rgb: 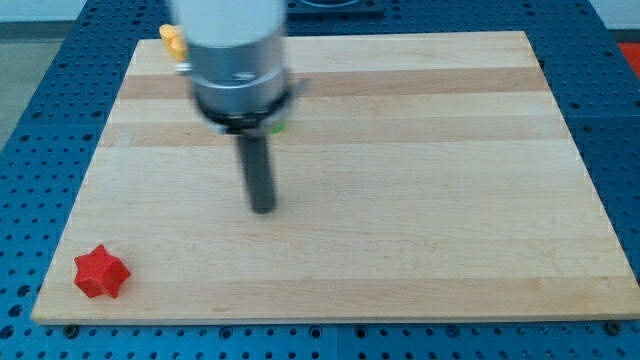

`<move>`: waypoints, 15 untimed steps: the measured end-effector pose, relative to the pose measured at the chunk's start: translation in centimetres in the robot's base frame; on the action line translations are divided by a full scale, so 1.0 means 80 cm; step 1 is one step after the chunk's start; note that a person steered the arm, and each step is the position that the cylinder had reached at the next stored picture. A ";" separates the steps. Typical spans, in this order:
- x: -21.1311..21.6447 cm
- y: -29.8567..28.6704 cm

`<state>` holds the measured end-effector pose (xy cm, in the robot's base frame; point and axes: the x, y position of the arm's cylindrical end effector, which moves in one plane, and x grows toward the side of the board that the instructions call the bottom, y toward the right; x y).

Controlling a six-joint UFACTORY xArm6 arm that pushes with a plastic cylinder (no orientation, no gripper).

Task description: Move the red star below to the green circle

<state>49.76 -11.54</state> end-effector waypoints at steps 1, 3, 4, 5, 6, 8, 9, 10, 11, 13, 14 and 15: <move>-0.016 -0.144; 0.032 -0.235; 0.139 -0.232; 0.150 -0.226; 0.144 -0.203; 0.086 -0.138; 0.086 -0.096; 0.151 -0.100; 0.147 -0.069; 0.075 -0.059; 0.040 -0.040; 0.011 -0.010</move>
<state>50.64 -12.33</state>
